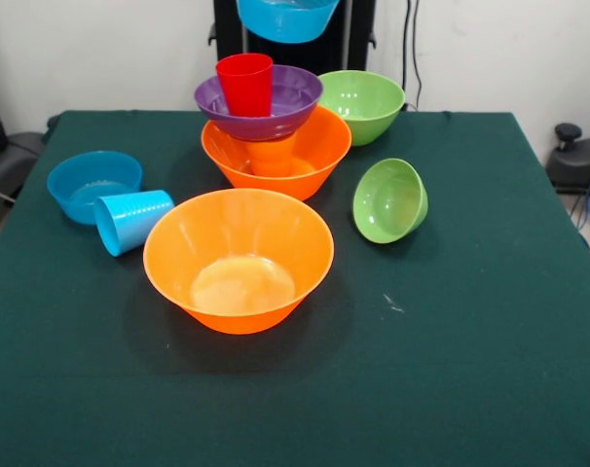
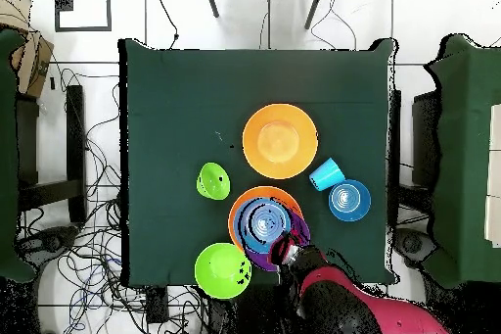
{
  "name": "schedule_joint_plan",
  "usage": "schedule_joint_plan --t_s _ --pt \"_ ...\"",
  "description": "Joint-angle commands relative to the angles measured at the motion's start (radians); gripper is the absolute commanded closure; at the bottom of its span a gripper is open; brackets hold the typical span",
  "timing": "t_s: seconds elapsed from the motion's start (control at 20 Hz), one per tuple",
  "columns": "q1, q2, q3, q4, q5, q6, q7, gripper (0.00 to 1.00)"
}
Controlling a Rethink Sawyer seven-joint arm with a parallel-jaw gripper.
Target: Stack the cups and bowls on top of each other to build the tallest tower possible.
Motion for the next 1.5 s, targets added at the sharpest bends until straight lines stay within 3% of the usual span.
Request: schedule_joint_plan --t_s 0.05,0.3,0.85,1.2,1.5 --pt "0.03 -0.013 0.036 -0.066 0.025 0.093 0.154 1.0" --pt "0.015 -0.01 0.051 -0.06 0.02 0.086 0.158 1.0" --pt "0.089 0.014 -0.088 -0.113 0.007 0.133 0.093 1.0" --pt "0.103 0.012 -0.108 -0.126 0.011 0.149 0.085 1.0" --pt "0.134 0.031 -0.177 -0.153 -0.018 0.168 0.06 1.0"
